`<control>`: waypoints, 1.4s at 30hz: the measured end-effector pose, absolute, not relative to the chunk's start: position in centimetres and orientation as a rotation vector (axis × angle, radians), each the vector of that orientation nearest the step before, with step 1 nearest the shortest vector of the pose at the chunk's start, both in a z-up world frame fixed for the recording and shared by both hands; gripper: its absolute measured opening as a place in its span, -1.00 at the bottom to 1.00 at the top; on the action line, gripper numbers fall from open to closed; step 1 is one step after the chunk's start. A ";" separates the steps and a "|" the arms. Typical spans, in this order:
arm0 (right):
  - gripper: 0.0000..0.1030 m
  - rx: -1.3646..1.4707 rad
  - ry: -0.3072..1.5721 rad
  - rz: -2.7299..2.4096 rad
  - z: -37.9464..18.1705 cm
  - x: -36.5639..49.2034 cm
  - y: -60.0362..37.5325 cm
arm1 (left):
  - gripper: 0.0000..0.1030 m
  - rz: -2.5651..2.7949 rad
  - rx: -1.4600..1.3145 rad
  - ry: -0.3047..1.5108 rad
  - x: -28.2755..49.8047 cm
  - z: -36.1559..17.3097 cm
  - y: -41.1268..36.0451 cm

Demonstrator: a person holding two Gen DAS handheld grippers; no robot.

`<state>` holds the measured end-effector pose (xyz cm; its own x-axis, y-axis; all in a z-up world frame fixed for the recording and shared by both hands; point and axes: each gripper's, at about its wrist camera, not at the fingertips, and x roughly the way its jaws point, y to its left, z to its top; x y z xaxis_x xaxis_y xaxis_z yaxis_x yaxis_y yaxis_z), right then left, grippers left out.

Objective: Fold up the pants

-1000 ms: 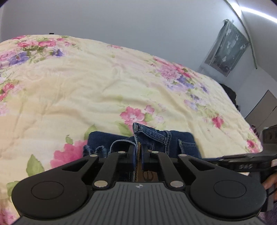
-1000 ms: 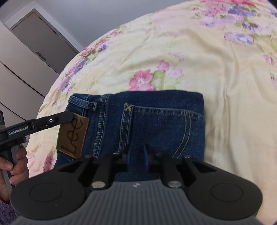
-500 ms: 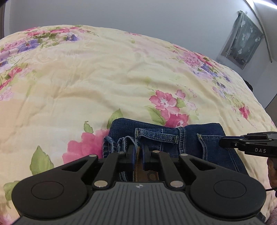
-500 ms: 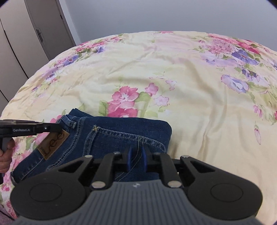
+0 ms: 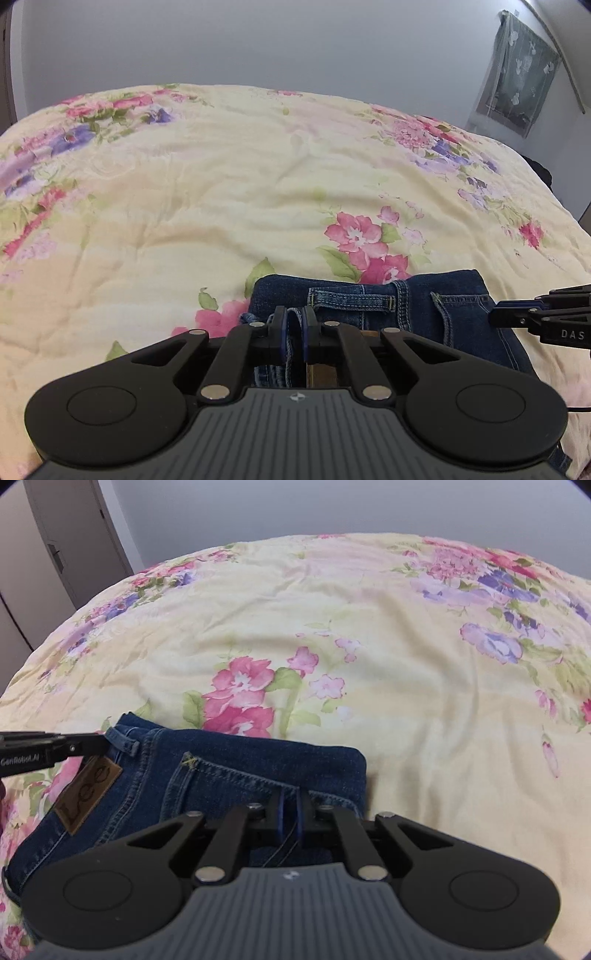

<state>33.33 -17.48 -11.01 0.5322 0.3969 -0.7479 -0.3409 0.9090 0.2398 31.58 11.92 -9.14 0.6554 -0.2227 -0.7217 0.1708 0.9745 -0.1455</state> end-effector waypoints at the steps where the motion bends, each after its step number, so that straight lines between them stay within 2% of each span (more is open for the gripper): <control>1: -0.76 0.055 0.896 0.448 -10.5 31.8 -17.7 | -0.84 -0.241 -0.066 0.828 30.8 -8.4 12.1; 4: -0.76 0.030 0.881 0.467 -9.5 27.6 -18.2 | -0.83 -0.276 -0.045 0.836 28.3 -7.0 12.2; 5: -0.76 0.032 0.877 0.467 -9.3 26.2 -18.5 | -0.79 -0.286 -0.045 0.845 27.5 -6.8 12.2; 7: -0.73 0.037 0.863 0.470 -9.0 23.5 -18.8 | -0.56 -0.283 -0.045 0.867 26.2 -6.7 12.1; 9: -0.66 0.034 0.857 0.461 -9.0 21.4 -19.0 | -0.51 -0.253 -0.026 0.887 25.3 -7.0 11.8; 20: -0.61 0.038 0.898 0.416 -11.1 18.5 -18.9 | -0.48 -0.204 -0.010 0.968 24.7 -9.6 11.6; 23: -0.49 0.061 0.903 0.413 -10.7 18.9 -19.5 | -0.48 -0.204 -0.011 0.971 24.7 -9.6 11.6; 26: -0.36 0.117 0.901 0.405 -10.5 19.6 -20.4 | -0.34 -0.196 -0.030 0.966 25.0 -9.6 11.8; 28: -0.19 0.172 0.902 0.390 -10.4 20.4 -21.1 | -0.02 -0.194 -0.081 0.955 25.3 -9.5 12.5; 31: -0.05 0.273 0.927 0.371 -10.9 21.9 -22.3 | 0.26 -0.199 -0.204 0.946 26.1 -9.8 14.0; 33: 0.16 0.359 0.941 0.366 -11.4 23.0 -23.1 | 0.37 -0.202 -0.297 0.955 26.8 -10.4 15.1; 42: 0.17 0.621 1.022 0.375 -15.0 26.3 -24.8 | 0.49 -0.259 -0.677 1.009 29.8 -14.8 18.8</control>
